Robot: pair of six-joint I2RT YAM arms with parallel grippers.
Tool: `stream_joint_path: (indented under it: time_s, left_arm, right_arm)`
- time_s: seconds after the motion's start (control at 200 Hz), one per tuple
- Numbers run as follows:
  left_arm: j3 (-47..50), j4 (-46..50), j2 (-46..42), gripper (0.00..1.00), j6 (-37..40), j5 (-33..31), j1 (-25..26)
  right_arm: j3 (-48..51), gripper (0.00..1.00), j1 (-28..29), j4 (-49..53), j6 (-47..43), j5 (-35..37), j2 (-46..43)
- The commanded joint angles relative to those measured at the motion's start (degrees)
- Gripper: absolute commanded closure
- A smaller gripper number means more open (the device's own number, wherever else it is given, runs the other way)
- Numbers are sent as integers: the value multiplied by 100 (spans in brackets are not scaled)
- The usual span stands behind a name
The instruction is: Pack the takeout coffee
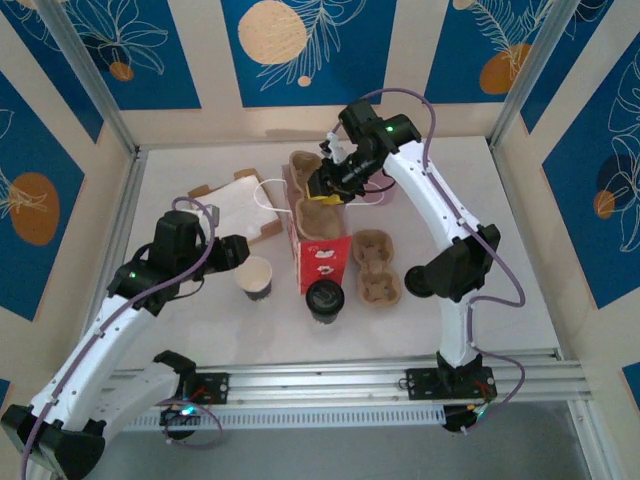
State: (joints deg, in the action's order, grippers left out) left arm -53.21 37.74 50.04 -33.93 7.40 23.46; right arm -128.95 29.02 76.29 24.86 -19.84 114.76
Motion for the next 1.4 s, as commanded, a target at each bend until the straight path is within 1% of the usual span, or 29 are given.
stream_joint_path:
  time_s: [0.0, 0.02, 0.105, 0.185, 0.28, 0.33, 0.41, 0.55, 0.67, 0.93, 1.396]
  left_arm:
    - [-273, -154, 78, 47, 118, 5, -113]
    - [-324, -174, 109, 47, 116, 11, -122]
    - [-618, -261, 307, 39, 210, 74, -228]
    - [-1016, -328, 595, 33, 310, 264, -440]
    - [-1649, -370, 1088, 19, 481, 572, -717]
    - [-1998, -376, 1373, 11, 613, 662, -826]
    - [-2533, -376, 1865, 0, 738, 817, -975]
    - [-3274, -371, 2654, 0, 879, 1190, -1063]
    - [-3444, -478, 2951, 0, 847, 1376, -1063]
    - [-3172, -805, 2993, 0, 695, 1639, -1046]
    - [-2850, -930, 2841, 2, 640, 1739, -1036]
  right_arm:
    - [17, 63, 67, 247, -97, 10, -255]
    - [18, 63, 82, 246, -104, 14, -257]
    - [-16, 63, 150, 261, -139, 65, -291]
    - [-9, 63, 204, 283, -165, 135, -334]
    - [33, 63, 227, 286, -195, 156, -380]
    - [46, 63, 228, 299, -223, 151, -375]
    - [106, 63, 227, 288, -230, 164, -379]
    - [142, 63, 206, 392, -263, 301, -289]
    - [156, 63, 186, 466, -254, 466, -235]
    - [-101, 63, 236, 719, -265, 681, -77]
    - [-454, 63, 436, 1036, -236, 977, 149]
